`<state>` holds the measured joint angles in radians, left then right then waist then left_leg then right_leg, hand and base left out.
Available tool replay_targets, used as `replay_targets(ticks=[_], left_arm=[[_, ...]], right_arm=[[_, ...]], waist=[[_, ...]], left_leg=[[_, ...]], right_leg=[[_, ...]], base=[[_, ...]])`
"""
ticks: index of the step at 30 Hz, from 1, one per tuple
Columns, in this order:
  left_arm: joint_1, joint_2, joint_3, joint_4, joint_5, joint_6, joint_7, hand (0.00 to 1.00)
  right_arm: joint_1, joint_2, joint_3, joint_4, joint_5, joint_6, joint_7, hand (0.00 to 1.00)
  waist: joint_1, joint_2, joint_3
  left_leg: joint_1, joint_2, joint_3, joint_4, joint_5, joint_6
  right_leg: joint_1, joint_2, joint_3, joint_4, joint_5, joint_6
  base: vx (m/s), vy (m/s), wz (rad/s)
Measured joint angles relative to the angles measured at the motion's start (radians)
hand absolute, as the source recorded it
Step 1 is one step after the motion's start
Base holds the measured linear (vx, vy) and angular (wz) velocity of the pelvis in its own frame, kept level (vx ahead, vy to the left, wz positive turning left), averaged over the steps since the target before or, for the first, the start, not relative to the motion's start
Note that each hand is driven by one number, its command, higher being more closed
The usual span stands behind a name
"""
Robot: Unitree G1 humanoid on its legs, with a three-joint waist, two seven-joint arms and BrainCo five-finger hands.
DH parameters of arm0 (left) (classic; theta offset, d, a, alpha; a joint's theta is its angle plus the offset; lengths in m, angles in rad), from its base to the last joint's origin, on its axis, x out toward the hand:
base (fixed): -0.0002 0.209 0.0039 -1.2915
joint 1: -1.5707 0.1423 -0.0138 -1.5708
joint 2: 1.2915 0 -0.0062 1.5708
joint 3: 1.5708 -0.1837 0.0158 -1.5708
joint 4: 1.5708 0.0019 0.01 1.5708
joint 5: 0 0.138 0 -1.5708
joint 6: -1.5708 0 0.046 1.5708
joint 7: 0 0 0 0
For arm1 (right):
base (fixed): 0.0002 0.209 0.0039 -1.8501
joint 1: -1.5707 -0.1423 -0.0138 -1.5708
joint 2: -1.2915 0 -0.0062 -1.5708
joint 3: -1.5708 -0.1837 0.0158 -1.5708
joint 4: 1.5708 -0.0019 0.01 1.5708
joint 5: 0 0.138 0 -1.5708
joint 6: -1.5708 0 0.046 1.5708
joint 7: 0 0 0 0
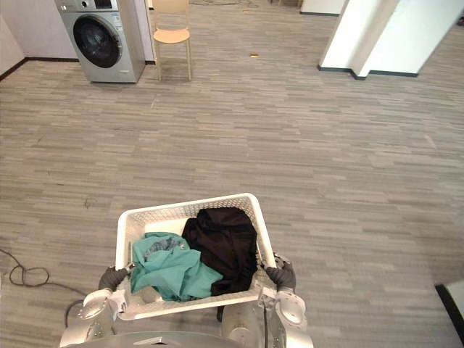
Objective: Pick up the laundry basket with both hands and put the clothes into the washing machine.
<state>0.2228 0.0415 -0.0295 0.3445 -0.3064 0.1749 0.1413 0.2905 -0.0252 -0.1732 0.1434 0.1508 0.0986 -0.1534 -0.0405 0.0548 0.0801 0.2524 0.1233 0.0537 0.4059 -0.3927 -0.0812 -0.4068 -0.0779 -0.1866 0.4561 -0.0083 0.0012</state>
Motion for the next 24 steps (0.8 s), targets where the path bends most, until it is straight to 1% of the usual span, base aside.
replay_targets(ticks=[1,2,3,4,5,6,7,8,9,10,11,12,13,14,15,16,17,18,19,20,21,22,23,24], left_arm=[[0.000,-0.012,0.000,0.000,0.005,0.001,-0.003,1.00],[0.001,-0.026,0.000,0.002,0.008,0.005,-0.005,1.00],[0.006,-0.028,0.003,0.003,0.008,0.011,-0.007,1.00],[0.010,-0.027,0.004,0.007,0.008,0.011,-0.011,1.00],[0.011,-0.029,0.005,0.016,0.007,0.011,-0.015,1.00],[0.017,-0.029,0.009,0.018,0.007,0.010,-0.016,1.00],[0.018,-0.027,0.010,0.020,0.006,0.010,-0.016,1.00],[0.019,-0.028,0.009,0.020,0.006,0.009,-0.016,1.00],[0.017,-0.031,0.009,0.019,0.005,0.000,-0.016,1.00],[0.013,-0.030,0.009,0.019,0.005,-0.003,-0.017,1.00],[0.004,-0.029,0.010,0.020,0.005,-0.003,-0.015,1.00],[0.005,-0.031,0.010,0.021,0.005,-0.002,-0.014,1.00],[0.005,-0.033,0.010,0.022,0.006,-0.002,-0.014,1.00],[0.005,-0.034,0.009,0.022,0.006,0.000,-0.014,1.00],[0.005,-0.034,0.009,0.022,0.006,0.001,-0.015,1.00],[0.005,-0.037,0.006,0.024,0.007,0.002,-0.014,1.00],[0.006,-0.037,-0.006,0.036,0.007,0.002,-0.011,1.00],[0.001,-0.034,-0.010,0.051,0.007,0.001,-0.009,1.00],[-0.003,-0.028,-0.012,0.059,0.007,0.001,-0.008,1.00],[-0.002,-0.010,-0.011,0.062,0.006,0.001,-0.004,1.00],[-0.004,0.003,-0.009,0.067,0.006,0.001,0.002,1.00],[-0.030,0.025,-0.012,0.096,0.006,0.004,0.006,1.00],[-0.036,0.030,-0.012,0.107,0.006,0.005,0.006,1.00],[-0.041,0.038,-0.015,0.108,0.006,0.011,0.006,1.00]], right_arm=[[-0.001,-0.009,-0.008,0.000,0.000,0.001,0.001,1.00],[-0.001,-0.022,-0.018,0.000,0.001,0.009,0.002,1.00],[-0.003,-0.025,-0.013,0.000,0.001,0.015,0.004,1.00],[-0.001,-0.025,-0.015,0.002,0.001,0.015,0.003,1.00],[-0.002,-0.025,-0.017,0.005,0.001,0.015,0.003,1.00],[-0.002,-0.025,-0.016,0.009,0.001,0.015,0.002,1.00],[-0.002,-0.025,-0.017,0.012,0.001,0.015,0.002,1.00],[-0.002,-0.025,-0.016,0.013,0.001,0.015,0.000,1.00],[-0.007,-0.025,-0.017,0.014,0.002,0.014,-0.001,1.00],[-0.012,-0.025,-0.017,0.015,0.004,0.014,-0.001,1.00],[-0.022,-0.025,-0.016,0.019,0.004,0.014,-0.002,1.00],[-0.027,-0.025,-0.016,0.021,0.003,0.014,-0.002,1.00],[-0.026,-0.026,-0.017,0.024,0.004,0.014,-0.003,1.00],[-0.026,-0.027,-0.018,0.026,0.003,0.014,-0.004,1.00],[-0.024,-0.027,-0.020,0.029,0.003,0.013,-0.004,1.00],[-0.024,-0.028,-0.026,0.034,0.003,0.013,-0.004,1.00],[-0.024,-0.037,-0.024,0.046,0.003,0.013,-0.004,1.00],[-0.033,-0.046,-0.020,0.084,0.004,0.012,-0.005,1.00],[-0.040,-0.043,-0.018,0.106,0.004,0.011,-0.005,1.00],[-0.063,-0.033,-0.013,0.152,0.004,0.008,-0.004,1.00],[-0.065,-0.031,-0.008,0.173,0.004,0.006,-0.004,1.00],[-0.077,-0.015,-0.004,0.194,0.009,0.002,-0.004,1.00],[-0.075,-0.012,-0.005,0.199,0.009,0.002,-0.004,1.00],[-0.076,-0.006,-0.005,0.206,0.010,0.002,0.000,1.00]], waist=[[0.000,0.018,0.000],[-0.004,0.045,0.002],[-0.001,0.058,0.006],[0.004,0.059,0.006],[0.015,0.061,0.011],[0.026,0.039,0.032],[0.033,0.035,0.033],[0.040,0.028,0.032],[0.048,0.030,0.032],[0.048,0.030,0.031],[0.049,0.028,0.032],[0.052,0.026,0.033],[0.052,0.025,0.033],[0.051,0.022,0.035],[0.044,0.019,0.037],[0.037,0.021,0.036],[0.037,0.022,0.034],[0.040,0.011,0.024],[0.044,-0.011,0.010],[0.048,-0.055,-0.021],[0.038,-0.081,-0.037],[0.022,-0.103,-0.046],[0.024,-0.103,-0.046],[0.022,-0.103,-0.045]], left_leg=[[-0.034,0.025,-0.002,0.090,0.029,-0.015],[-0.116,0.069,-0.008,0.301,0.148,-0.027],[-0.223,0.111,-0.033,0.529,0.346,-0.062],[-0.266,0.128,-0.031,0.635,0.378,-0.072],[-0.320,0.151,-0.023,0.765,0.369,-0.055],[-0.404,0.176,0.017,0.871,0.329,0.006],[-0.431,0.181,0.045,0.871,0.309,0.028],[-0.465,0.189,0.089,0.841,0.279,0.042],[-0.516,0.201,0.140,0.752,0.244,0.042],[-0.535,0.203,0.156,0.690,0.230,0.042],[-0.558,0.204,0.183,0.541,0.215,0.036],[-0.550,0.202,0.204,0.349,0.217,0.030],[-0.542,0.199,0.211,0.232,0.229,0.016],[-0.519,0.198,0.226,0.048,0.261,0.000],[-0.510,0.199,0.218,-0.139,0.307,-0.036],[-0.515,0.206,0.216,-0.203,0.330,-0.066],[-0.516,0.213,0.214,-0.237,0.352,-0.070],[-0.516,0.196,0.195,-0.227,0.460,-0.061],[-0.518,0.170,0.183,-0.211,0.504,-0.053],[-0.525,0.102,0.170,-0.157,0.515,-0.030],[-0.537,0.084,0.186,-0.122,0.475,-0.018],[-0.556,0.062,0.196,-0.028,0.414,0.025],[-0.556,0.060,0.197,-0.002,0.387,0.032],[-0.536,0.053,0.203,0.011,0.349,0.047]], right_leg=[[0.013,0.014,-0.012,0.016,-0.027,-0.010],[0.059,0.044,-0.030,0.022,-0.078,-0.027],[0.127,0.067,-0.043,0.007,-0.116,-0.045],[0.162,0.080,-0.043,-0.005,-0.129,-0.056],[0.225,0.100,-0.038,-0.038,-0.139,-0.068],[0.341,0.113,-0.029,-0.110,-0.152,-0.074],[0.376,0.112,-0.022,-0.136,-0.155,-0.073],[0.415,0.109,-0.010,-0.171,-0.160,-0.071],[0.450,0.108,0.008,-0.200,-0.170,-0.064],[0.461,0.105,0.014,-0.204,-0.177,-0.061],[0.484,0.097,0.029,-0.209,-0.192,-0.053],[0.513,0.087,0.043,-0.220,-0.200,-0.043],[0.525,0.080,0.047,-0.228,-0.204,-0.036],[0.540,0.068,0.051,-0.230,-0.216,-0.027],[0.553,0.053,0.057,-0.221,-0.250,-0.001],[0.551,0.044,0.063,-0.197,-0.282,0.019],[0.555,0.026,0.080,-0.170,-0.329,0.052],[0.563,-0.004,0.104,-0.150,-0.369,0.082],[0.558,-0.031,0.125,-0.144,-0.388,0.094],[0.548,-0.092,0.167,-0.139,-0.401,0.104],[0.548,-0.114,0.184,-0.132,-0.390,0.110],[0.523,-0.145,0.224,-0.071,-0.336,0.104],[0.506,-0.146,0.241,-0.027,-0.305,0.102],[0.454,-0.151,0.256,0.091,-0.228,0.100]], base=[[0.80,-0.375,0.13],[0.79,-0.343,0.09],[0.77,-0.322,0.06],[0.60,-0.229,-0.11],[0.57,-0.203,-0.21],[0.55,-0.187,-0.21],[0.49,-0.144,-0.16],[0.42,-0.097,-0.23],[0.40,-0.068,-0.27],[0.38,-0.005,-0.33],[0.38,0.050,-0.37],[0.39,0.075,-0.37],[0.39,0.118,-0.32],[0.38,0.161,-0.17],[0.45,0.239,-0.11],[0.43,0.322,-0.12],[0.45,0.426,-0.25],[0.38,0.419,-0.37],[0.42,0.458,-0.70],[0.36,0.342,-0.62],[0.59,0.481,-0.48],[0.50,0.383,-0.10],[0.57,0.481,-0.10],[0.35,0.326,-0.13]])
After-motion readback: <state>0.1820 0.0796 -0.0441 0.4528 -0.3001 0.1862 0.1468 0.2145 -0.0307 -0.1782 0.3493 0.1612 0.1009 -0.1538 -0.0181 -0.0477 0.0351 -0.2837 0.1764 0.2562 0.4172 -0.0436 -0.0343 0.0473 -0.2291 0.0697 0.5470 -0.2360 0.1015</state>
